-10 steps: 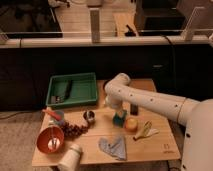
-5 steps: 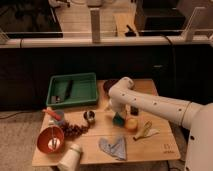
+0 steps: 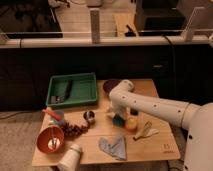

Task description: Wipe tray with sponge

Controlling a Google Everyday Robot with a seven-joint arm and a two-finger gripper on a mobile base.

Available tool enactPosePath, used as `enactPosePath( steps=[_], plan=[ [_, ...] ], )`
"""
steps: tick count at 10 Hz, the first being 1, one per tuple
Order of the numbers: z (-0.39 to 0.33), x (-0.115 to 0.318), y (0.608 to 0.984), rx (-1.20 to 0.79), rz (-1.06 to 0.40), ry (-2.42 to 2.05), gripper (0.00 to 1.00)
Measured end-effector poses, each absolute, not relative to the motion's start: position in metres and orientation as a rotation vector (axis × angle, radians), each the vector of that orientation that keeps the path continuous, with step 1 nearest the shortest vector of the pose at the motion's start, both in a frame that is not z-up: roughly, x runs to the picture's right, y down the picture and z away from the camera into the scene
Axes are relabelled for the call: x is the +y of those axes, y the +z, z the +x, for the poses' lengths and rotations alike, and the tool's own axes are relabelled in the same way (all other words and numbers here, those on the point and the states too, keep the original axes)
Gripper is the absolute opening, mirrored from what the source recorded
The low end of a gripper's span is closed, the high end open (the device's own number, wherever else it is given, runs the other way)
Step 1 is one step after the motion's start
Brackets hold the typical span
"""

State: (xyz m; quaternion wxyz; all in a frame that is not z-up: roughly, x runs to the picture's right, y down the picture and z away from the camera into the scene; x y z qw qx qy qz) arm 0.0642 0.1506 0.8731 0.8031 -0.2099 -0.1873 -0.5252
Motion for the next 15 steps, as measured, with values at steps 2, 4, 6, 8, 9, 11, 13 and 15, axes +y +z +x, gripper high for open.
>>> enactPosePath(
  steps=[2, 4, 6, 8, 9, 11, 13, 15],
  plan=[
    [0.068, 0.152, 0.874, -0.396, -0.453, -1.116, 0.79],
    [0.072, 0.152, 0.875, -0.394, -0.455, -1.096, 0.65],
    [0.072, 0.152, 0.877, -0.395, -0.463, -1.089, 0.55],
    [0.070, 0.153, 0.880, -0.397, -0.475, -1.089, 0.54],
    [0.068, 0.153, 0.881, -0.399, -0.481, -1.093, 0.54],
    [0.065, 0.152, 0.883, -0.403, -0.490, -1.103, 0.53],
    [0.063, 0.152, 0.885, -0.408, -0.497, -1.109, 0.39],
    [0.061, 0.151, 0.886, -0.410, -0.501, -1.111, 0.24]
  ],
)
